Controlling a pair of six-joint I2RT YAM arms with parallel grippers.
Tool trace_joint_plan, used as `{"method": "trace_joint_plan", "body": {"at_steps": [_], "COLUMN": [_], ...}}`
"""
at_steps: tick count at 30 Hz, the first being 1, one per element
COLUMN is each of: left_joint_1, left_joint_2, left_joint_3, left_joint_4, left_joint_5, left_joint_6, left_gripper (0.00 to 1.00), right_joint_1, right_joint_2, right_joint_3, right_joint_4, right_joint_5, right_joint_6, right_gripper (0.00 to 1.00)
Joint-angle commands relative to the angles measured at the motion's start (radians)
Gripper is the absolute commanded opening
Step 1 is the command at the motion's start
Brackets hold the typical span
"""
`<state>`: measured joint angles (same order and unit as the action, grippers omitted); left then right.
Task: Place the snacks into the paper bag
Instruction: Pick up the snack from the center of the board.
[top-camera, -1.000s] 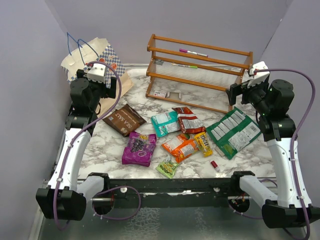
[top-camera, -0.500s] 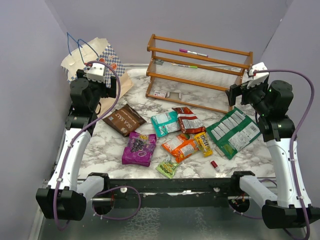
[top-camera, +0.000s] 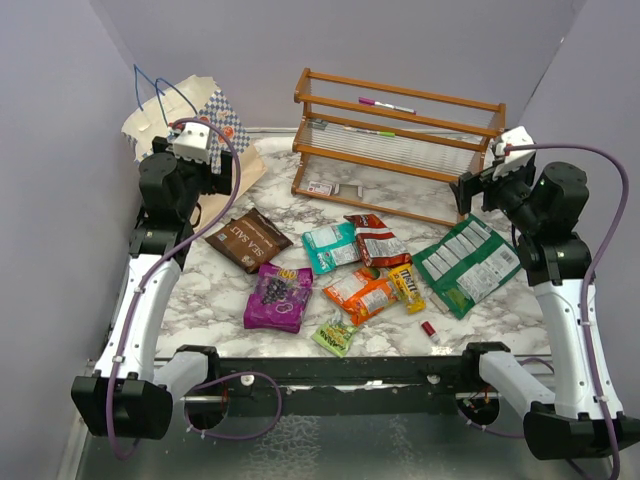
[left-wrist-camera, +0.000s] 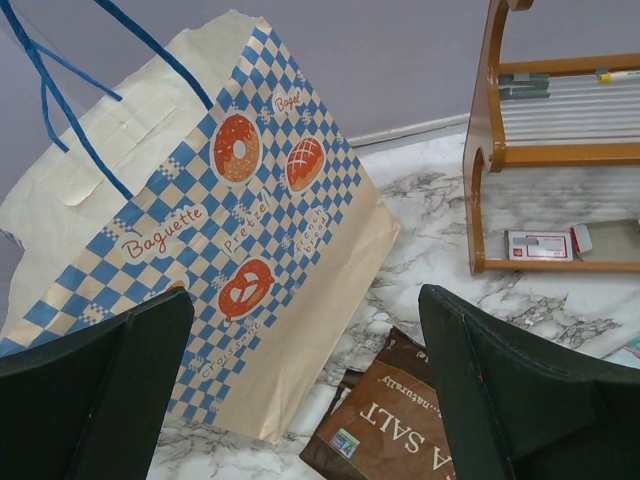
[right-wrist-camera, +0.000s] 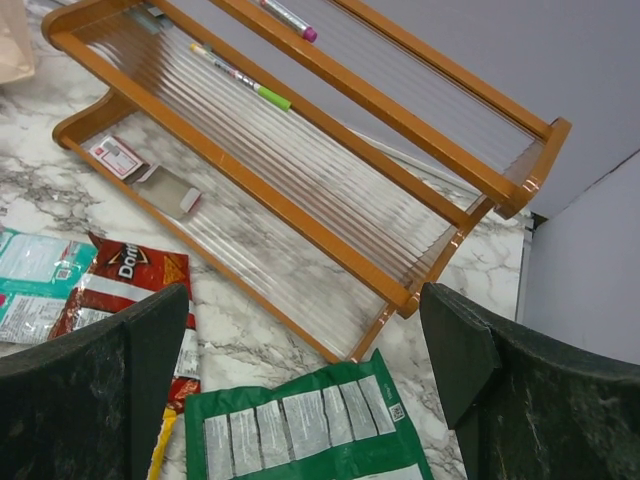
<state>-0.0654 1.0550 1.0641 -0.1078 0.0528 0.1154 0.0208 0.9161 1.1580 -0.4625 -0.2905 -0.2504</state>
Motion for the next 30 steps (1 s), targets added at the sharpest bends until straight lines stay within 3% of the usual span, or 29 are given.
{"method": "trace_joint_plan", "body": {"at_steps": [1,7,14,18,23,30], "left_joint_1": [0.007,0.007,0.006,0.001,-0.037,-0.085], "left_joint_2": [0.003,0.023,0.041,0.051,0.081,0.125], "left_joint_3": [0.050,0.060,0.023,-0.023,-0.077,-0.104], "left_joint_4": [-0.037,-0.076,-0.075,-0.073,-0.082,-0.069], "left_joint_5": [0.064,0.211,0.324,0.373,0.393,0.371], "left_joint_6": [0.022,0.054,0.063,0.069,0.108,0.113], "left_gripper": [0.99,0.99,0.99,0.99,0.99,0.99], "right_joint_1": [0.007,0.006,0.007,0.007,0.007,0.007], "right_joint_2": [0.011,0.038,0.055,0.062,0.071,0.110], "right_joint_3": [0.007,0.006,-0.031,-0.060,-0.124,-0.323], "right_joint_4": [-0.004,-0.064,-0.181,-0.258,-0.344,-0.323], "right_joint_5": [-0.063,-0.100,-0.028,-0.088,-0.148,-0.006], "right_joint_6": [-0.045,-0.091,-0.166,-0.211,-0.319,-0.510], "right_gripper": [0.99,0.99,0.99,0.99,0.99,0.92]}}
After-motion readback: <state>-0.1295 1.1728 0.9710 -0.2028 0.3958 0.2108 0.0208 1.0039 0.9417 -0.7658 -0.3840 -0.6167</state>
